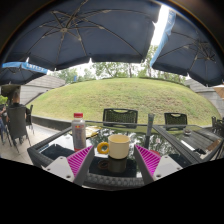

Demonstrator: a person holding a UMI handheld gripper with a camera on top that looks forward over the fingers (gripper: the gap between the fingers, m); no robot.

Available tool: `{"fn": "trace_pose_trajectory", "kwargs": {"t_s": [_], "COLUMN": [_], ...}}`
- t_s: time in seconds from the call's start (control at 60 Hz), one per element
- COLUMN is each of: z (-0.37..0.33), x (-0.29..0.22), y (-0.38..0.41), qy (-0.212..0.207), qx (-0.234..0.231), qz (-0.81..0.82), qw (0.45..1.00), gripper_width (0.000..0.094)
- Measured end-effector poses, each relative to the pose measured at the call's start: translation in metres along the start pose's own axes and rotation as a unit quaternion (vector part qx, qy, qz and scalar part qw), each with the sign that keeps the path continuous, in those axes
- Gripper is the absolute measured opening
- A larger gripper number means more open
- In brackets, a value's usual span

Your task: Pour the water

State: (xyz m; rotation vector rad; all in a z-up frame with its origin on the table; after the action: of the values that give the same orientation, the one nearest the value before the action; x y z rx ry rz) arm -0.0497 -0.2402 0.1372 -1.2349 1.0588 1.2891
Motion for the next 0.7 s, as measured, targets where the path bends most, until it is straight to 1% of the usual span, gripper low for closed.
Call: {"fn": "trace_pose_trajectory", "kwargs": {"t_s": [0.017, 0.183, 0.25, 0.267, 0.283, 0.417, 0.533, 0.617, 0.7], "z": [0.000, 0.008, 0.013, 0.016, 0.018, 0.055, 0.099, 0.138, 0.176], "x": [0.008, 0.017, 0.010, 0.016, 0.008, 0.002, 0.004, 0.008, 0.021], "y": [0.001, 0.009, 0.018, 0.023, 0.026, 0.063, 0.105, 0.121, 0.130], "qy": [-0.002, 0.004, 0.003, 0.000, -0.001, -0.013, -0.007, -0.012, -0.002], "qx": [0.000, -0.008, -0.024, -0.029, -0.035, -0.072, -0.101, -0.091, -0.068], "qz": [0.002, 0.003, 0.008, 0.010, 0.012, 0.016, 0.039, 0.047, 0.041], "qw": [1.000, 1.000, 1.000, 1.000, 0.999, 0.997, 0.994, 0.995, 0.997], "gripper_width": [0.0836, 0.0829, 0.0826, 0.0827, 0.0824, 0.0824, 0.0825, 0.0822, 0.0822]}}
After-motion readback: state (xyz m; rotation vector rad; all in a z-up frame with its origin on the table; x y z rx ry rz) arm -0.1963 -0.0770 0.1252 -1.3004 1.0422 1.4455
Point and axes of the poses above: the point between the fingertips, and its own axes, seen from behind it with the camera up: y to the left, x down, z forward, the way the camera looks, the point moved 8 cm from there along -z, backward, against the way the camera looks, and after that the axes turned 12 degrees about -y, right-handed, at the moved point
